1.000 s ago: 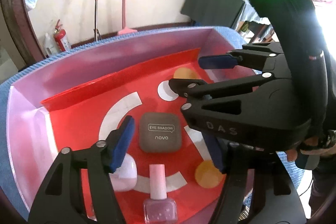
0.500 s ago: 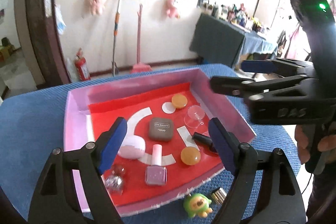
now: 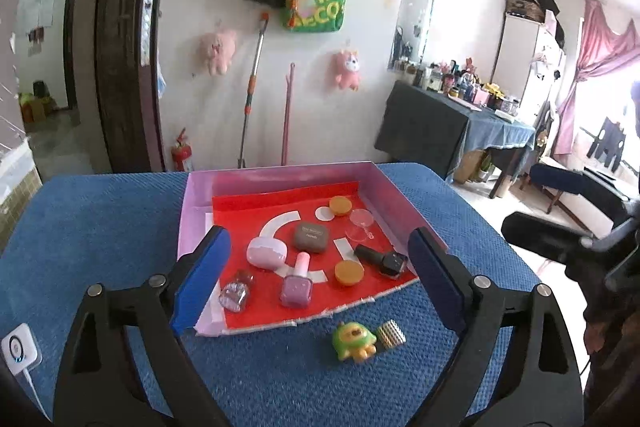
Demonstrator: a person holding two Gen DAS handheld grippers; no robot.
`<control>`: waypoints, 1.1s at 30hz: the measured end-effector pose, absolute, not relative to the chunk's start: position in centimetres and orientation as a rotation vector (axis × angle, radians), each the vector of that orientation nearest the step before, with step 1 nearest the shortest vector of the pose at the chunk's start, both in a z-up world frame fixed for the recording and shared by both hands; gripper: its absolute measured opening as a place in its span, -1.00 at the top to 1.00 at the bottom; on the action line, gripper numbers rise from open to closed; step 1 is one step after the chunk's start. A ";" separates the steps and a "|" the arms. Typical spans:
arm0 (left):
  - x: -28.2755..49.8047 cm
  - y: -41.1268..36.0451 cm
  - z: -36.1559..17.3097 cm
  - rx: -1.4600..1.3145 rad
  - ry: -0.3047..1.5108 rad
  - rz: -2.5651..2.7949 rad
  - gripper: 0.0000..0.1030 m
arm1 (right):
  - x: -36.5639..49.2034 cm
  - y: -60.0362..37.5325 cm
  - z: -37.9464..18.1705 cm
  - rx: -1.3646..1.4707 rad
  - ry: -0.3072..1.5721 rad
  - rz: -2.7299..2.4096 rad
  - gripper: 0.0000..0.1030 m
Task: Organize rigid objects
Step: 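Lift both tools out of the box back over the table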
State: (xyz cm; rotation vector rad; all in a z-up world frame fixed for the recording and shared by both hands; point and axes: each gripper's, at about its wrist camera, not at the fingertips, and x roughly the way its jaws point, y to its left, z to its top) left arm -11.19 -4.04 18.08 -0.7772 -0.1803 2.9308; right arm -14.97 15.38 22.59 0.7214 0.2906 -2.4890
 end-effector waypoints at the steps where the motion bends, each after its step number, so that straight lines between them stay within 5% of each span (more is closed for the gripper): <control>1: -10.5 -3.7 18.1 -0.769 -0.173 2.936 -0.78 | -14.1 15.7 22.1 0.718 0.281 -2.485 -0.99; 10: -6.1 -2.5 14.5 -0.816 -0.196 2.951 -0.79 | -10.9 17.6 16.5 0.794 0.187 -2.451 -0.99; 33: -8.9 -2.3 6.4 -1.123 -0.285 2.858 -0.79 | -13.4 18.1 5.9 0.998 0.155 -2.463 -0.99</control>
